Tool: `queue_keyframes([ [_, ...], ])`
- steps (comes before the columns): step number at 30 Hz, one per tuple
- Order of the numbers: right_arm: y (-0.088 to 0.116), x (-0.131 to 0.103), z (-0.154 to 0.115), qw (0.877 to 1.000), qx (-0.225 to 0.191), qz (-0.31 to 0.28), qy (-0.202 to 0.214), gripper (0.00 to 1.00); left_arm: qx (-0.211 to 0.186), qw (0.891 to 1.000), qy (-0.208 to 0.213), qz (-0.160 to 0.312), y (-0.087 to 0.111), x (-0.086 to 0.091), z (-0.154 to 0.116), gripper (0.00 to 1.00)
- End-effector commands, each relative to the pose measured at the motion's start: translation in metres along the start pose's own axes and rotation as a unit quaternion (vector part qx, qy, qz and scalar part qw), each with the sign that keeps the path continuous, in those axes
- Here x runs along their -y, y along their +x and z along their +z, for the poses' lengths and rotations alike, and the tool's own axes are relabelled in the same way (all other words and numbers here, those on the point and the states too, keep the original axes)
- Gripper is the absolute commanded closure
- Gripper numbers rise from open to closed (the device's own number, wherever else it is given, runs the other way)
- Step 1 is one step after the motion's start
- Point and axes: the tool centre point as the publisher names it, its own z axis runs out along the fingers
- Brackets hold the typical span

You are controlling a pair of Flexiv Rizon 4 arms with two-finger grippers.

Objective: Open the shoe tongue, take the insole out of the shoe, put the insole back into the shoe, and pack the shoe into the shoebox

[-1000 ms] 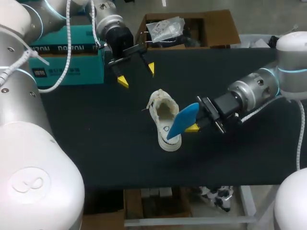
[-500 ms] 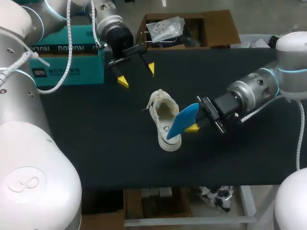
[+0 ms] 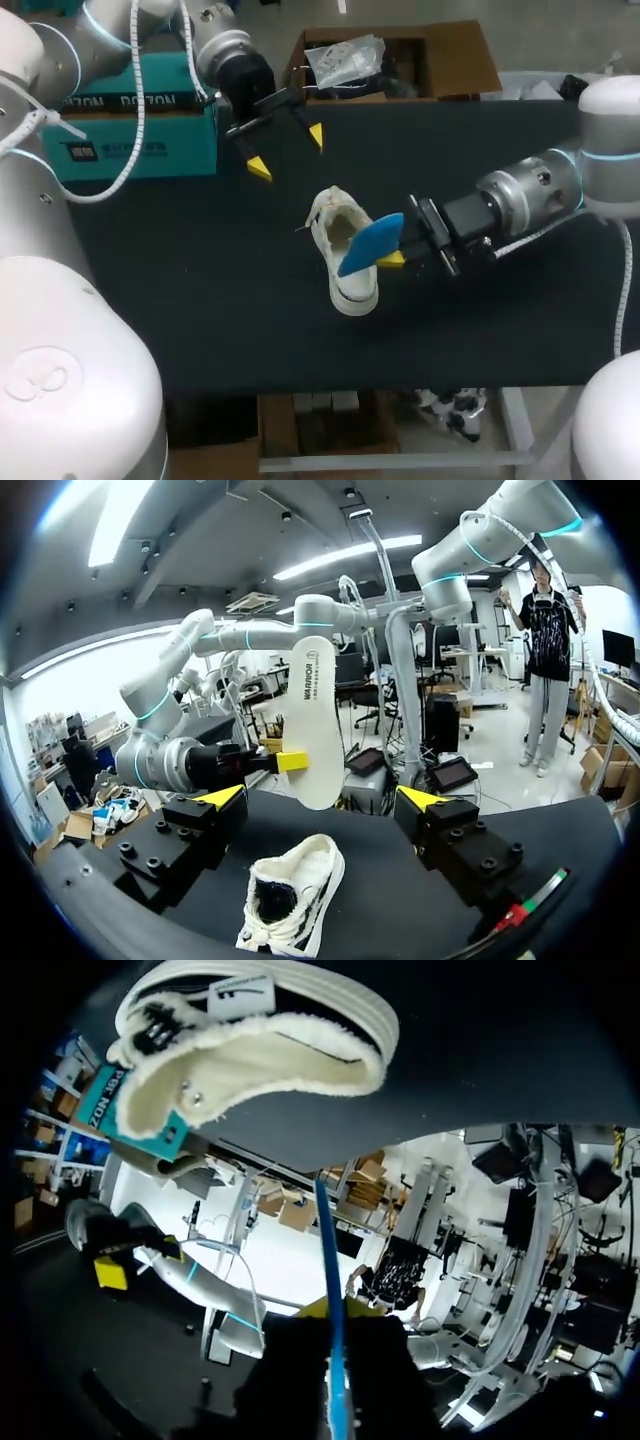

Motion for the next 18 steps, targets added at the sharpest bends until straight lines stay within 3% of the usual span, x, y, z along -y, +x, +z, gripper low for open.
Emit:
queue_keyframes([
  [1,-0.009,0.004,0.0,0.999,-0.043,-0.003,-0.015,1.0,0.118,0.991,-0.058,0.002,0.029,0.021,0.047,0.0],
  [9,-0.006,-0.001,-0.005,0.998,-0.067,-0.01,-0.019,1.0,0.183,0.978,-0.093,-0.022,0.04,0.026,0.069,0.0],
  [13,-0.005,-0.003,-0.006,0.997,-0.078,-0.01,-0.02,1.0,0.196,0.975,-0.104,-0.022,0.043,0.025,0.078,0.0],
  [18,-0.005,-0.008,-0.006,0.995,-0.094,-0.022,-0.021,1.0,0.254,0.964,-0.08,-0.018,0.047,0.022,0.085,0.0],
])
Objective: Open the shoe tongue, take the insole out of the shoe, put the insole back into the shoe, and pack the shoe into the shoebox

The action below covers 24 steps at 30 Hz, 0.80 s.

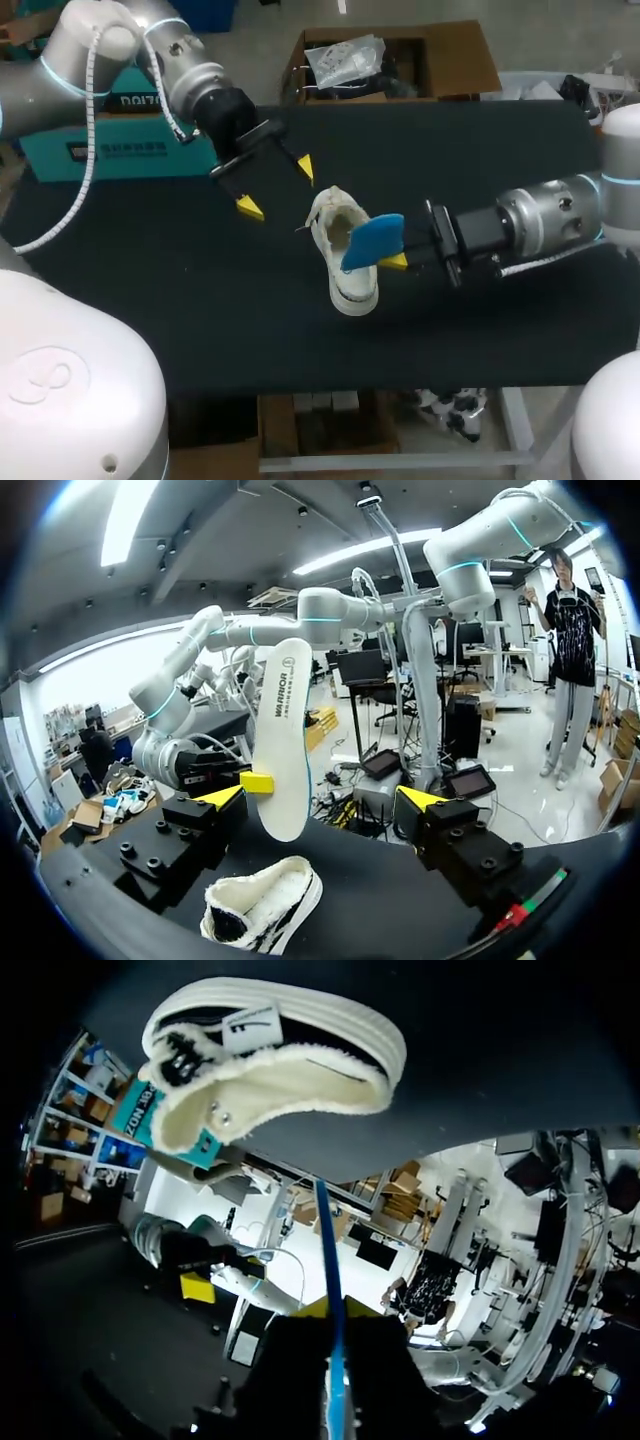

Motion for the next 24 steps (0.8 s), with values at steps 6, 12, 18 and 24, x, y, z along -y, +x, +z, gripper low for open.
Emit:
queue_keyframes([
  [6,-0.004,-0.008,-0.001,0.999,-0.031,-0.032,0.009,1.0,0.354,0.933,0.021,-0.052,0.008,-0.005,0.023,0.0],
  [12,-0.004,-0.011,-0.006,0.998,-0.035,-0.045,0.02,1.0,0.354,0.933,0.021,-0.052,0.008,-0.005,0.023,0.0],
  [18,-0.004,-0.011,-0.006,0.998,-0.035,-0.045,0.02,1.0,0.354,0.933,0.021,-0.052,0.008,-0.005,0.023,0.0],
  [24,0.004,-0.019,0.002,0.999,-0.046,-0.027,-0.009,1.0,0.358,0.933,-0.028,-0.027,0.005,-0.008,0.048,0.0],
])
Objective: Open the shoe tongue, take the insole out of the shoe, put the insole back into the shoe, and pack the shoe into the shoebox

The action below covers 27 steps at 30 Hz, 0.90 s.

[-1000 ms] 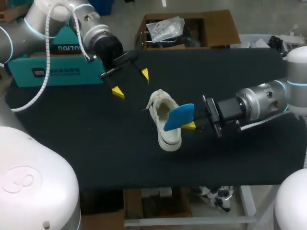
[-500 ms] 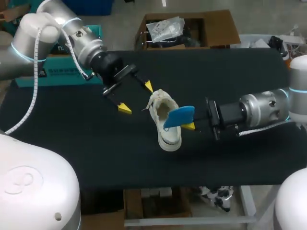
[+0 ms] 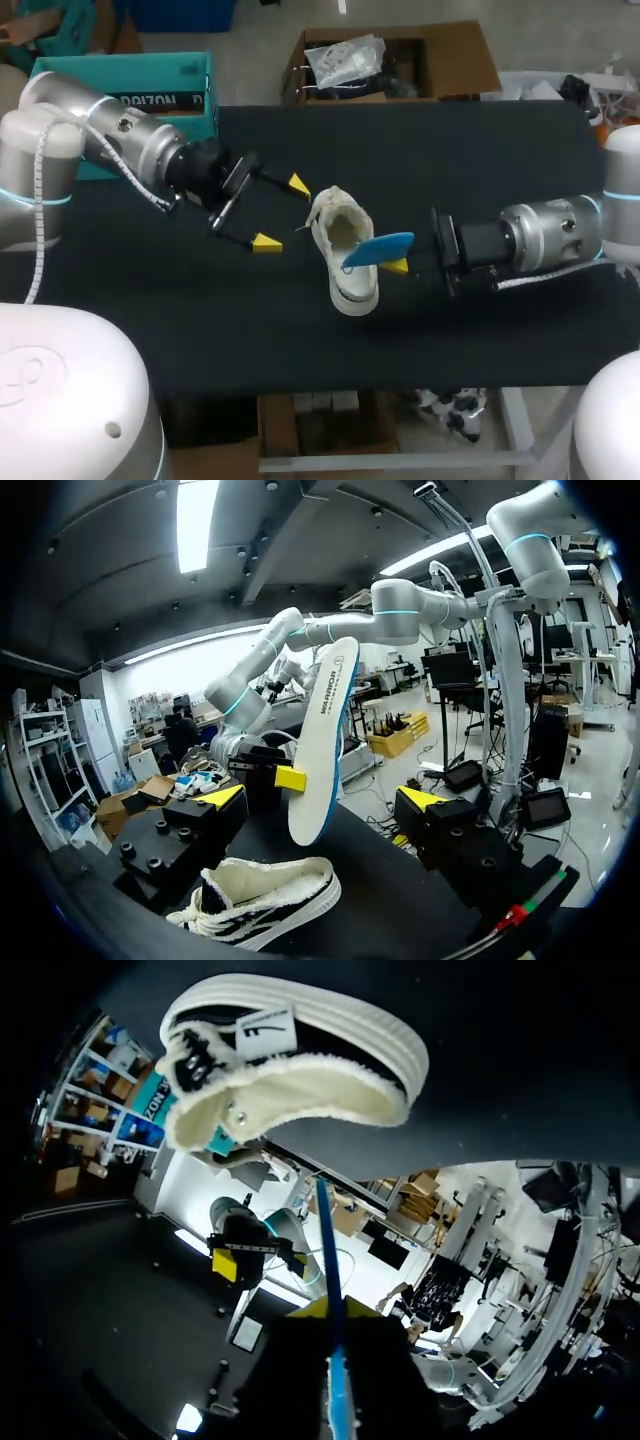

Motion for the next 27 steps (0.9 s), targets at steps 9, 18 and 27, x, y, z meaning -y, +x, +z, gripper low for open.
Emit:
queue_keyframes([
  [9,0.006,-0.006,0.018,0.997,-0.017,0.01,-0.081,1.0,0.166,0.983,-0.071,0.023,-0.003,-0.006,0.033,0.0],
  [18,0.006,-0.012,0.024,0.994,-0.043,-0.005,-0.097,1.0,0.153,0.984,-0.088,0.011,-0.013,-0.034,0.054,0.15],
  [27,0.008,-0.018,0.023,0.995,-0.049,-0.013,-0.09,1.0,0.135,0.987,-0.085,0.006,-0.016,-0.043,0.065,0.55],
])
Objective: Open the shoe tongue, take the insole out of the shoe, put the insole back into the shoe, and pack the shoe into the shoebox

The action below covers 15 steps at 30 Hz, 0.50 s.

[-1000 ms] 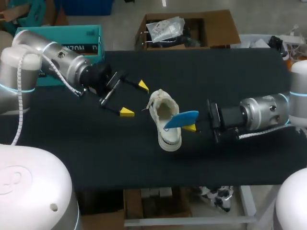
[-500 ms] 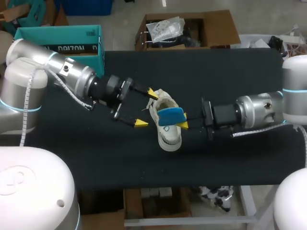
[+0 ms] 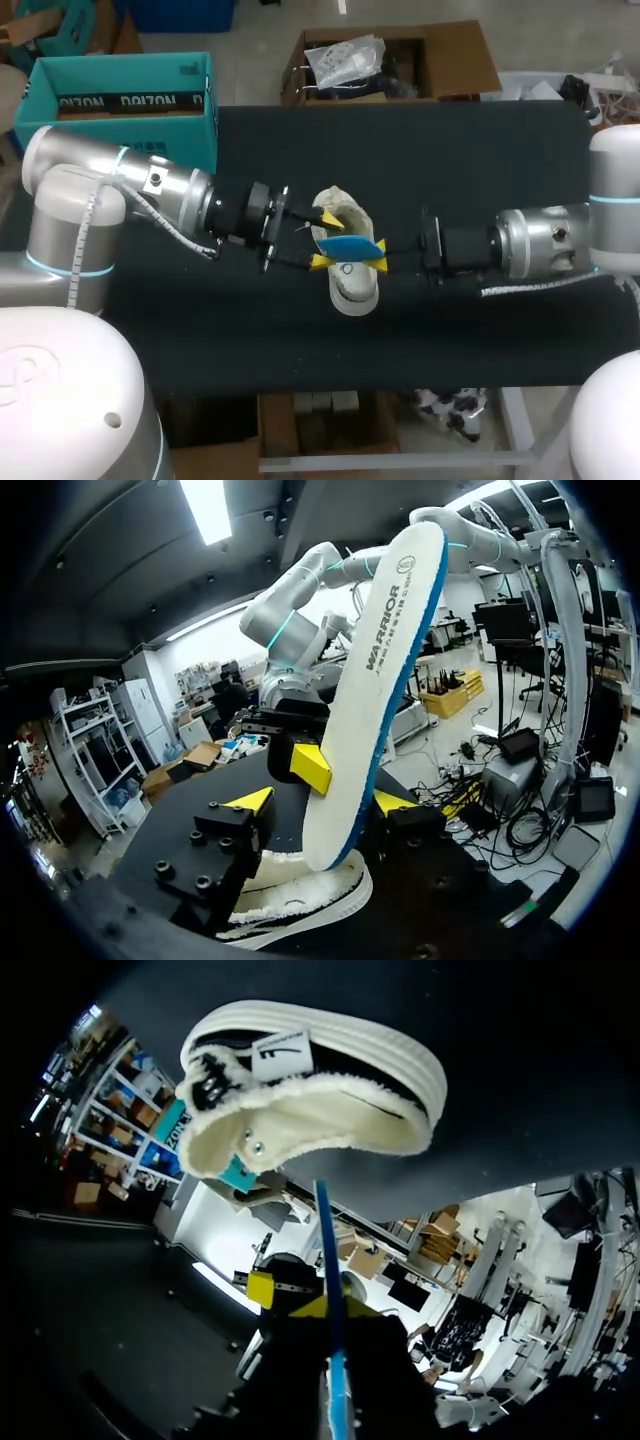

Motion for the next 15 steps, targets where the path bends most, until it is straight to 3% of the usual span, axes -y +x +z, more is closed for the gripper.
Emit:
queue_keyframes([
  [1,0.0007,-0.0039,0.0006,1.0,-0.002,-0.001,0.006,1.0,0.005,1.0,0.003,0.001,-0.0001,-0.0053,0.0081,0.57],
  [5,0.0021,-0.0053,0.0011,1.0,-0.004,-0.001,0.006,1.0,-0.004,1.0,0.005,0.002,0.0008,-0.0078,0.0109,0.7],
  [10,0.0032,-0.0067,0.0011,1.0,-0.006,0.0,0.007,1.0,-0.009,1.0,0.005,0.005,0.0011,-0.0096,0.012,0.97],
  [15,0.006,-0.009,0.0024,1.0,-0.007,0.001,0.005,1.0,-0.016,1.0,0.0,0.014,0.0007,-0.0115,0.0112,1.0],
])
